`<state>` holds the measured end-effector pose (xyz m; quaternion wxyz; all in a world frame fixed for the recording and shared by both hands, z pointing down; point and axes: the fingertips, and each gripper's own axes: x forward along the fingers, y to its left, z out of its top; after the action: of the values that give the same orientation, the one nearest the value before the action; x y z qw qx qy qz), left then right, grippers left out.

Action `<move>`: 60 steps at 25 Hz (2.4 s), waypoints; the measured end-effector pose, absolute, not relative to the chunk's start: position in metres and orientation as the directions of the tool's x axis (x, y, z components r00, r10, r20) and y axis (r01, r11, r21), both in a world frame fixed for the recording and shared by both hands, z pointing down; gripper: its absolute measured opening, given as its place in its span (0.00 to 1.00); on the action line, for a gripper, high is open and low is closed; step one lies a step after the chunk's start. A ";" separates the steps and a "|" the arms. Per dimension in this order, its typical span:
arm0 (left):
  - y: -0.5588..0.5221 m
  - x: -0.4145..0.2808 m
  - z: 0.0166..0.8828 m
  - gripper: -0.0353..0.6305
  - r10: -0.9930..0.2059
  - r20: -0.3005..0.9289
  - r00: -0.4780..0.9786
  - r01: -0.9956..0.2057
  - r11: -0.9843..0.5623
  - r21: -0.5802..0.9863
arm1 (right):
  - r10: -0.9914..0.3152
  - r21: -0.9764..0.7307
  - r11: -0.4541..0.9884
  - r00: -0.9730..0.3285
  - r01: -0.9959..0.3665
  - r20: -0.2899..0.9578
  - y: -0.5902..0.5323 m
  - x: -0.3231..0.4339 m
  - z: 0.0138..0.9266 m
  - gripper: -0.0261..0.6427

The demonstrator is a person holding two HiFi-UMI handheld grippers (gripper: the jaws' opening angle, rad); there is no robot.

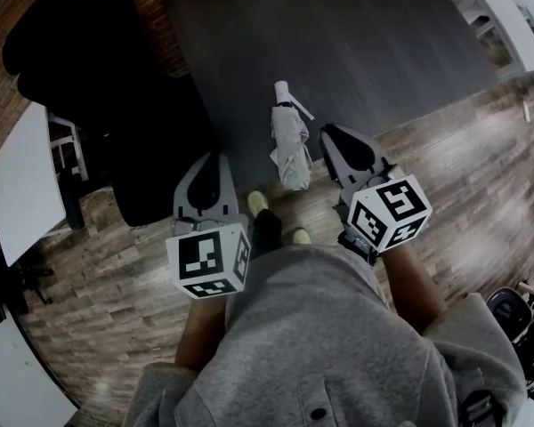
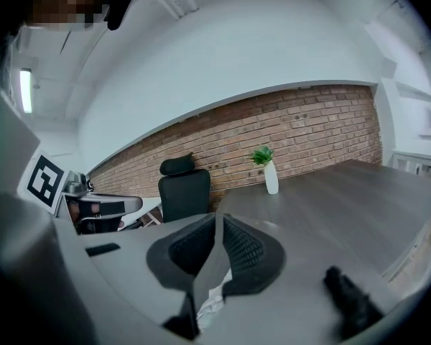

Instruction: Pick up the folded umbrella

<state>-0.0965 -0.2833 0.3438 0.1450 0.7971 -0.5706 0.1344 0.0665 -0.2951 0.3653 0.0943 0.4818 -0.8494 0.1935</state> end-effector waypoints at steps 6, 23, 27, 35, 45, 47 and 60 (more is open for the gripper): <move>-0.302 -0.108 0.351 0.07 -0.858 0.391 0.334 -0.941 -0.324 0.092 | -0.763 -0.240 0.445 -0.505 -0.863 0.403 -0.308 0.054 0.382 0.10; -0.332 -0.128 0.376 0.07 -0.832 0.430 0.350 -0.936 -0.327 0.129 | -0.596 -0.238 0.443 -0.483 -0.864 0.642 -0.315 0.032 0.471 0.34; -0.341 -0.129 0.384 0.07 -0.821 0.443 0.361 -0.932 -0.337 0.136 | -0.539 -0.265 0.415 -0.469 -0.871 0.700 -0.312 0.031 0.502 0.37; -0.355 -0.128 0.393 0.07 -0.804 0.458 0.380 -0.924 -0.355 0.143 | -0.433 -0.323 0.354 -0.460 -0.878 0.775 -0.304 0.034 0.555 0.46; -0.368 -0.136 0.402 0.07 -0.797 0.475 0.374 -0.926 -0.347 0.146 | -0.291 -0.413 0.249 -0.474 -0.876 0.831 -0.293 0.029 0.602 0.56; -0.368 -0.137 0.404 0.07 -0.796 0.479 0.370 -0.928 -0.343 0.146 | -0.271 -0.440 0.221 -0.488 -0.870 0.829 -0.291 0.027 0.608 0.56; -0.366 -0.153 0.403 0.07 -0.806 0.479 0.346 -0.937 -0.317 0.143 | -0.178 -0.285 0.311 -0.350 -0.907 0.920 -0.287 0.003 0.621 0.56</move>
<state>-0.1530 -0.3664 0.4028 0.2019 0.7952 -0.5482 0.1623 0.0032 -0.2867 0.6211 0.4156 0.3900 -0.6949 0.4385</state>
